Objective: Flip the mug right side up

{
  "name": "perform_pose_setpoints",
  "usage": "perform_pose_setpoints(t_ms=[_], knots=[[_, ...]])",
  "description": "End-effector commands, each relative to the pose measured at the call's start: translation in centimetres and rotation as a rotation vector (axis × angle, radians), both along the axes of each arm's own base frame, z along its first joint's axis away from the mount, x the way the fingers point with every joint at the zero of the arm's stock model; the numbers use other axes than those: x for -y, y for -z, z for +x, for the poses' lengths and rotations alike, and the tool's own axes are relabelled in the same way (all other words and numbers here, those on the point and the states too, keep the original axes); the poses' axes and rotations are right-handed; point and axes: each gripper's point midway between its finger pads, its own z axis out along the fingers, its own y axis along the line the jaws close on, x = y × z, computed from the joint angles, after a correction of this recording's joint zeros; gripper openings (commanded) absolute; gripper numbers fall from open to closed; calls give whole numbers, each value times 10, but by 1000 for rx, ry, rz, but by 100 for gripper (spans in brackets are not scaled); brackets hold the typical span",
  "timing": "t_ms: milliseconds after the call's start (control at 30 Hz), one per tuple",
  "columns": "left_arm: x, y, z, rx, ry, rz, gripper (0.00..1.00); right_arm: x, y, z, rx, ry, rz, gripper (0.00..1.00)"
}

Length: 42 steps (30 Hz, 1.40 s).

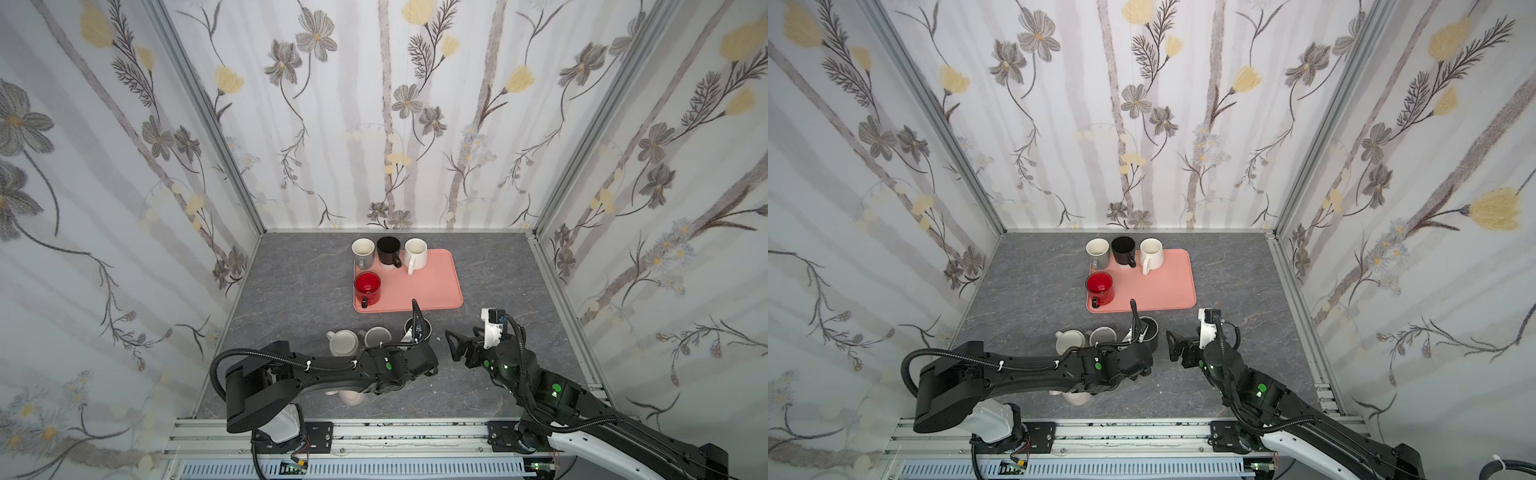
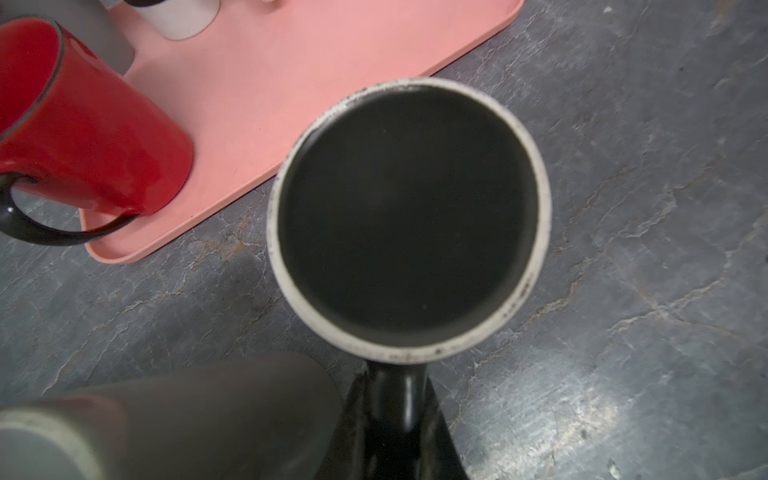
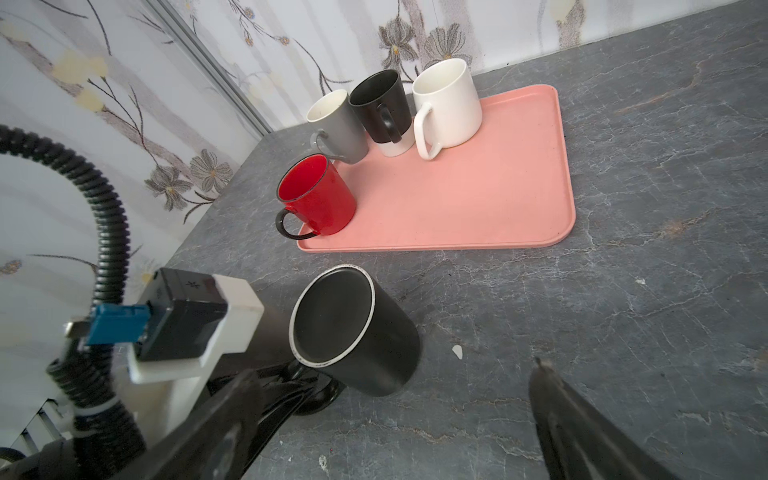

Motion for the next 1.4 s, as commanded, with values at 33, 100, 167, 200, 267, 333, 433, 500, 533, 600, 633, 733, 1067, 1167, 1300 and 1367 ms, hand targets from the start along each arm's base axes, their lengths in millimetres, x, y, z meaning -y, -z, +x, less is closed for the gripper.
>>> perform_pose_setpoints(t_ms=[33,100,167,200,267,333,433,500,533,600,633,733,1067,1167,1300,1367], knots=[[14,-54,23,97,-13,-260,0,-1,-22,0,73,3,137,99],[10,-74,30,111,-17,-361,0,-3,-28,-3,100,-17,194,100],[4,-97,37,133,-18,-471,0,-8,-36,-8,130,-60,251,100],[0,-109,39,147,-17,-529,0,-13,-38,-11,144,-95,279,100],[-7,-134,42,177,-14,-642,0,-24,-48,-20,179,-177,343,98],[-16,-162,41,216,2,-763,0,-33,-56,-26,206,-241,410,94],[-31,-196,39,272,24,-917,0,-48,-67,-31,222,-312,475,90],[-37,-213,36,291,53,-1008,0,-58,-77,-34,235,-362,511,88],[-38,-221,33,296,75,-1055,0,-64,-82,-35,239,-388,526,87],[-40,-233,26,304,117,-1140,0,-75,-94,-36,247,-432,554,86],[-41,-240,22,313,138,-1181,0,-80,-100,-37,256,-456,571,84],[-45,-255,11,335,191,-1264,0,-88,-118,-38,288,-495,646,80],[-51,-275,-7,354,276,-1345,0,-110,-154,-33,327,-564,786,70],[-49,-276,-9,344,292,-1351,0,-114,-164,-35,352,-594,824,65],[-49,-276,-11,334,299,-1364,0,-119,-171,-35,365,-616,857,57],[-49,-275,-11,327,295,-1368,0,-121,-172,-34,365,-623,867,50]])
